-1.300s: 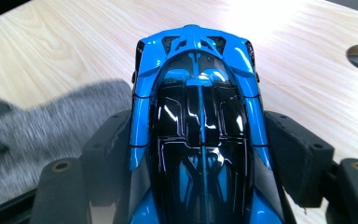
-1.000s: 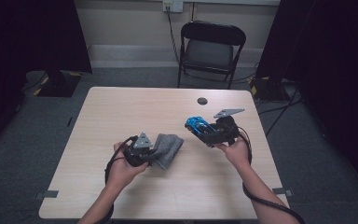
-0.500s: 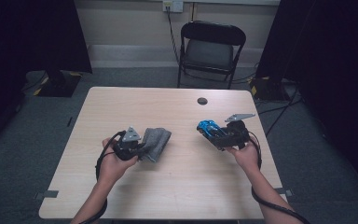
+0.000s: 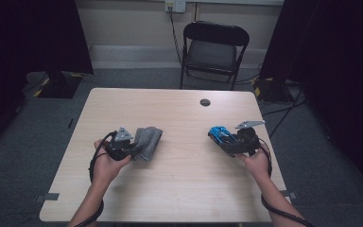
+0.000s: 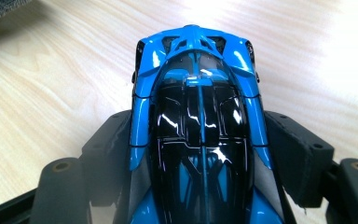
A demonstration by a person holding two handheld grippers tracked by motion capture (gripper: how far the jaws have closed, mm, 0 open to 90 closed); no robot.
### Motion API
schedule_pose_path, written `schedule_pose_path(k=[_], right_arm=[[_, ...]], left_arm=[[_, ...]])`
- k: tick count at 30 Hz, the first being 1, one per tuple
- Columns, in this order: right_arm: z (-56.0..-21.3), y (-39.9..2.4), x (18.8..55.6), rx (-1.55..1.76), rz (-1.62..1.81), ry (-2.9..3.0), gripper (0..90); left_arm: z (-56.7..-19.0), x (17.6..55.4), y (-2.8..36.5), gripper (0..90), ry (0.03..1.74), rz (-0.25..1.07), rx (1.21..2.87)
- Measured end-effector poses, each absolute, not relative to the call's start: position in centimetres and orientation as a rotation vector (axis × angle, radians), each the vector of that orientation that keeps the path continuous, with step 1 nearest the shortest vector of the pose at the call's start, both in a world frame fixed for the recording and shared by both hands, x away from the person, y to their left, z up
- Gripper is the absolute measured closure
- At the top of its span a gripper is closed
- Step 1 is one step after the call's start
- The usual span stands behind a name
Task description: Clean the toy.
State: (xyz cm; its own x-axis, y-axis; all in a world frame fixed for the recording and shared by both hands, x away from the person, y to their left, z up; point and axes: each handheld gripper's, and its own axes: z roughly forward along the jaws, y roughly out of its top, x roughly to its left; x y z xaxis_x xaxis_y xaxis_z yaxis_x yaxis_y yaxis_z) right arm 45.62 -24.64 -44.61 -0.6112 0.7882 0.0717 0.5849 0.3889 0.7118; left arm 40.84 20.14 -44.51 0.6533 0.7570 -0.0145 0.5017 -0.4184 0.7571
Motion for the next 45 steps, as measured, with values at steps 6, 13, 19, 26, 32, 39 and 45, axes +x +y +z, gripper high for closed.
schedule_pose_path(k=[6, 13, 19, 26, 32, 39, 45], right_arm=[[-44.7, -25.1, 45.4, 1.210, 1.036, 2.364, 27.9], [-45.3, -25.9, 45.1, 1.242, 1.010, 2.349, 27.9], [-46.1, -26.1, 45.3, 1.276, 1.001, 2.341, 27.8], [-46.8, -26.3, 45.6, 1.272, 0.975, 2.339, 27.8], [-47.6, -26.8, 45.8, 1.269, 0.951, 2.346, 27.7], [-48.6, -27.6, 46.0, 1.290, 0.965, 2.339, 27.7], [-48.9, -27.3, 46.1, 1.254, 0.931, 2.352, 27.5]], left_arm=[[-44.4, 40.8, 21.0, 77.4, 0.991, 0.443, 2.094], [-45.1, 41.1, 22.5, 77.4, 1.048, 0.442, 2.074], [-46.1, 41.5, 23.4, 77.3, 1.093, 0.455, 2.065], [-46.9, 42.2, 23.5, 77.1, 1.121, 0.466, 2.077], [-47.1, 42.6, 23.1, 76.8, 1.118, 0.454, 2.088], [-47.6, 42.7, 23.2, 76.4, 1.132, 0.439, 2.082], [-47.8, 42.7, 23.1, 76.0, 1.149, 0.425, 2.078]])
